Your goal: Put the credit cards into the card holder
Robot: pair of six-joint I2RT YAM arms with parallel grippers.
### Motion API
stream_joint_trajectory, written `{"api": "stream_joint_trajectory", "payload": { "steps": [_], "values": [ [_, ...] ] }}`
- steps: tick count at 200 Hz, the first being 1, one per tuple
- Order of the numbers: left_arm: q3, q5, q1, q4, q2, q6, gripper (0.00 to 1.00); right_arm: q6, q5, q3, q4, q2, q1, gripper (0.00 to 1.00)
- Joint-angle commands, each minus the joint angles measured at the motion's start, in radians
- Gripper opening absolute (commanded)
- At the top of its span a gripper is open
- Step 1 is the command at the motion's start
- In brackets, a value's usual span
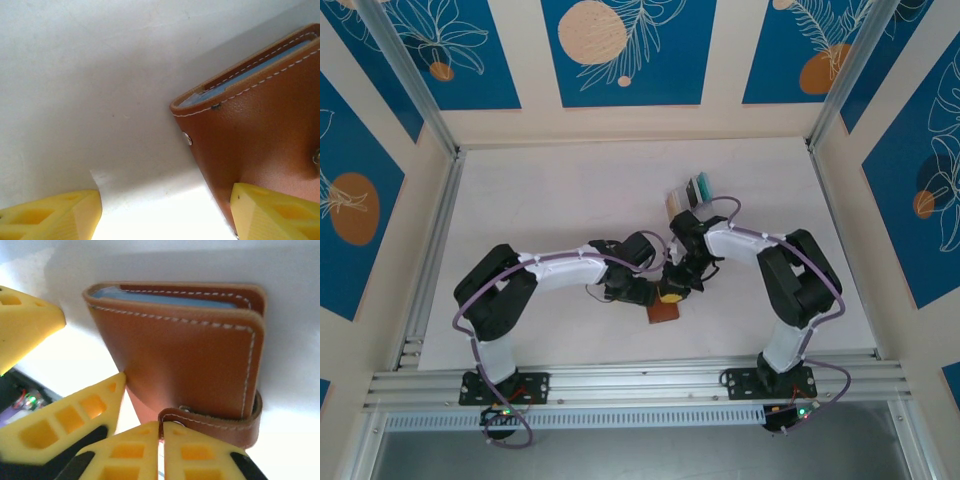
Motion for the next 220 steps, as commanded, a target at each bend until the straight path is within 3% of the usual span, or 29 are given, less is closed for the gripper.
{"api": "stream_joint_trajectory", "payload": {
  "steps": [1,36,47,62,114,147,202,220],
  "values": [
    [-0.049,0.050,-0.010,0.196,0.108,-0.005,0.69,0.013,0.192,0.049,-0.099,-0.087,0.023,0.16],
    [-0.042,0.037,-0.011,0.182,0.120,0.002,0.65,0.031,0.358,0.091,-0.198,-0.112,0.053,0.20],
    [-0.040,0.035,-0.010,0.183,0.120,0.004,0.65,0.030,0.363,0.097,-0.203,-0.112,0.065,0.31],
    [-0.040,0.035,-0.012,0.186,0.119,0.004,0.65,0.030,0.358,0.105,-0.197,-0.107,0.093,0.38],
    [-0.045,0.038,-0.012,0.193,0.116,-0.005,0.63,0.050,0.368,0.151,-0.178,-0.025,0.189,0.45],
    [-0.051,0.039,-0.012,0.195,0.109,-0.005,0.63,0.072,0.454,0.155,-0.206,0.018,0.199,0.40],
    [-0.046,0.034,-0.012,0.193,0.117,-0.005,0.62,0.088,0.518,0.150,-0.247,0.000,0.200,0.15],
    [-0.040,0.036,-0.012,0.193,0.126,-0.002,0.62,0.093,0.504,0.137,-0.242,-0.030,0.193,0.15]
  ]
}}
